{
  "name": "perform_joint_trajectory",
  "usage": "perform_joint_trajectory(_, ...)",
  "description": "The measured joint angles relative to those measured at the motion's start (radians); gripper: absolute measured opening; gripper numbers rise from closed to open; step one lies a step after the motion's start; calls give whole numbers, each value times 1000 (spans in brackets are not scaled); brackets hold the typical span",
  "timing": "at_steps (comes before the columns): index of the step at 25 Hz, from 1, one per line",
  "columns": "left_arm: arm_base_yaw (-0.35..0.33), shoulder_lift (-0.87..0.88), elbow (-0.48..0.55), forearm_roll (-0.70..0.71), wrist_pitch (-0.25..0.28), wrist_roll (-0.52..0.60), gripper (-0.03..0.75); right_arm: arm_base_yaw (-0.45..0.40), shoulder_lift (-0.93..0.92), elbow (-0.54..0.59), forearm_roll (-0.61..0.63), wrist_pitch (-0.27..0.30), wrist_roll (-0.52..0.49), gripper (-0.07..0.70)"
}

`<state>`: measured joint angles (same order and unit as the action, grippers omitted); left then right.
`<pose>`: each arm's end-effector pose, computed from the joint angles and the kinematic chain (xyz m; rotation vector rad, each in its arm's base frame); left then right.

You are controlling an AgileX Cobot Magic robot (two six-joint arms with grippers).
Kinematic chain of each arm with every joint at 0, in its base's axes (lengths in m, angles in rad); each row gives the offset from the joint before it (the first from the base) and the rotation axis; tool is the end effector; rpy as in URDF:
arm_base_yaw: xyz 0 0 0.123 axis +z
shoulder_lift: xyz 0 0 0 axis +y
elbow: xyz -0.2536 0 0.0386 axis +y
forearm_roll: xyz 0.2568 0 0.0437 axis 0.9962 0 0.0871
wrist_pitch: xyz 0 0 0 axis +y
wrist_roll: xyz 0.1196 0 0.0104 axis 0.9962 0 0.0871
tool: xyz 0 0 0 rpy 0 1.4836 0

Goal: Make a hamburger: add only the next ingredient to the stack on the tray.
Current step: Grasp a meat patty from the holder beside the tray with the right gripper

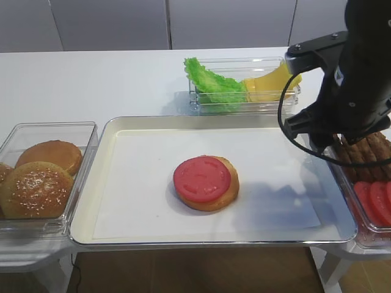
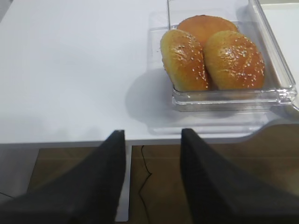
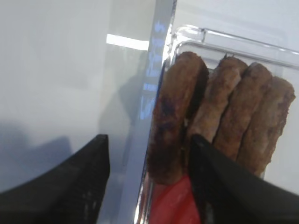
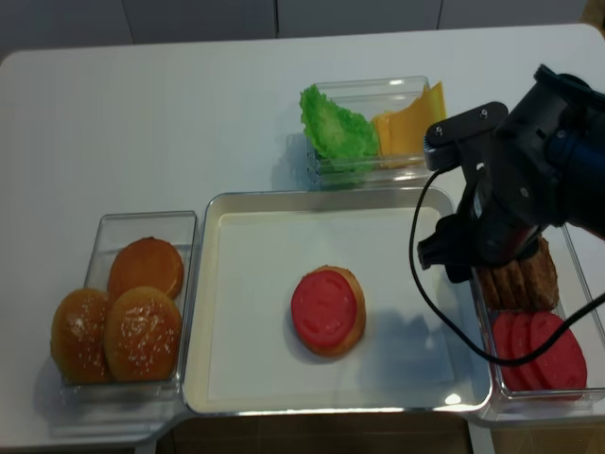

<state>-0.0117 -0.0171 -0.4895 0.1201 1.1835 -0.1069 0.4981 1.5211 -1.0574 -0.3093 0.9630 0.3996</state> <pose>0.0486 0.0128 0.2539 -0.1177 2.1517 0.0776 0.2817 0.1191 0.1899 -0.3454 2.7879 -0.2079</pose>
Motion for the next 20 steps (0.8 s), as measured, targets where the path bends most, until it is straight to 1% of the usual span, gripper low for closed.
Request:
perform_joint_trajectory(2, 0, 0, 0, 0, 0, 0, 293, 0, 12, 0, -12, -5, 0, 405)
perform_joint_trajectory(9, 0, 0, 0, 0, 0, 0, 293, 0, 24, 0, -29, -37, 0, 364)
perform_joint_trajectory(16, 0, 0, 0, 0, 0, 0, 293, 0, 25, 0, -52, -41, 2, 288)
perform_joint_trajectory(20, 0, 0, 0, 0, 0, 0, 293, 0, 25, 0, -80, -41, 31, 273)
